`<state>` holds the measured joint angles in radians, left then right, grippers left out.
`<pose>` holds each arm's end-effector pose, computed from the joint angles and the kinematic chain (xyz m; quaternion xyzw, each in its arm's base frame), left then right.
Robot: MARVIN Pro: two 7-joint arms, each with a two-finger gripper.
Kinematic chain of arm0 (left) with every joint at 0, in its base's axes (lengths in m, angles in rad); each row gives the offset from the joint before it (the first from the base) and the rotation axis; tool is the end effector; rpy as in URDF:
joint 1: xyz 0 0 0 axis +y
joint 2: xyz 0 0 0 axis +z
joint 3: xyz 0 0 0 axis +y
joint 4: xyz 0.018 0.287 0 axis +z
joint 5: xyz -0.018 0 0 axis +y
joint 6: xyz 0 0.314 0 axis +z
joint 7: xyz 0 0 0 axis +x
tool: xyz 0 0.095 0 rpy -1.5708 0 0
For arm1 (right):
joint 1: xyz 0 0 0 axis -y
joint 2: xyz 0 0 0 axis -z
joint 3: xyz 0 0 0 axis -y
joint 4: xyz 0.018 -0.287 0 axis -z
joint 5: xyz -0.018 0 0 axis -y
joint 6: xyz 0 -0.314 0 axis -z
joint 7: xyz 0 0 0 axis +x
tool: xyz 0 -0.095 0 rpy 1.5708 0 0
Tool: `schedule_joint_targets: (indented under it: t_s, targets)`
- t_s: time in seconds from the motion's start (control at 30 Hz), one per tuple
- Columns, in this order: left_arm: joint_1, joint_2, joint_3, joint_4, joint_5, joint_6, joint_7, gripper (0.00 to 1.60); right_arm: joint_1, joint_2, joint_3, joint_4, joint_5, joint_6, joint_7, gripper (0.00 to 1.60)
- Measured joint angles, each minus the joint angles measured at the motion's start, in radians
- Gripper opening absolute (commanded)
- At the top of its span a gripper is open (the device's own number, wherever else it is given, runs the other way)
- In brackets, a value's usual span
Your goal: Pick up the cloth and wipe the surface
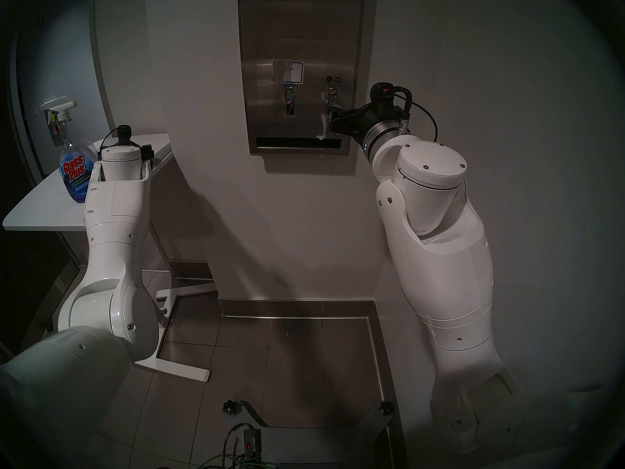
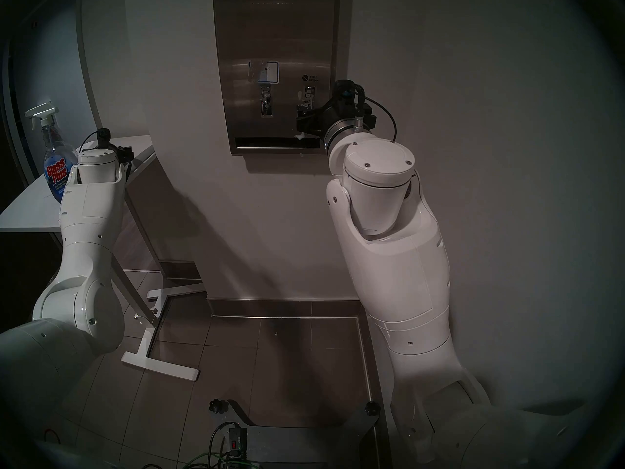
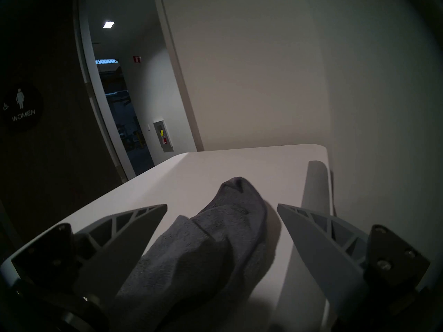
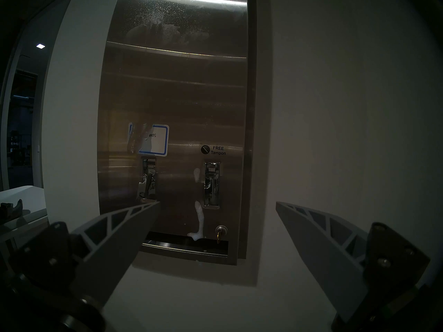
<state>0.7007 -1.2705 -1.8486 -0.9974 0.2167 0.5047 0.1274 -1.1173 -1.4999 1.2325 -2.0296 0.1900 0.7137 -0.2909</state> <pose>0.5726 0.2667 -0.0900 -0.7368 -0.1622 -0.6002 0.2656 0.4286 0.1035 -0.0120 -0.6479 -0.0594 -0.7585 0.0383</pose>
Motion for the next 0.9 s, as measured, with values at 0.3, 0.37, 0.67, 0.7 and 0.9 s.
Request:
schedule_joint_targets:
  t_s: [0.3, 0.37, 0.67, 0.7, 0.9]
  targets:
    - [-0.055, 0.009, -0.041, 0.103, -0.067, 0.020, 0.026, 1.60, 0.000, 0.000, 0.000, -0.001, 0.000, 0.000, 0.001, 1.60]
    - [-0.078, 0.010, -0.046, 0.134, -0.080, 0.020, 0.033, 1.60, 0.000, 0.000, 0.000, -0.001, 0.000, 0.000, 0.001, 1.60]
    - [-0.145, 0.021, -0.063, 0.250, -0.123, -0.011, 0.053, 0.00, 0.000, 0.000, 0.000, -0.001, -0.001, 0.000, 0.001, 1.60]
    - [-0.155, 0.025, -0.063, 0.269, -0.124, -0.019, 0.054, 0.00, 0.000, -0.001, 0.000, -0.001, -0.001, 0.000, 0.002, 1.60]
    - [-0.189, 0.033, -0.047, 0.330, -0.127, -0.054, 0.049, 0.00, 0.000, -0.001, 0.000, -0.001, -0.001, 0.000, 0.002, 1.60]
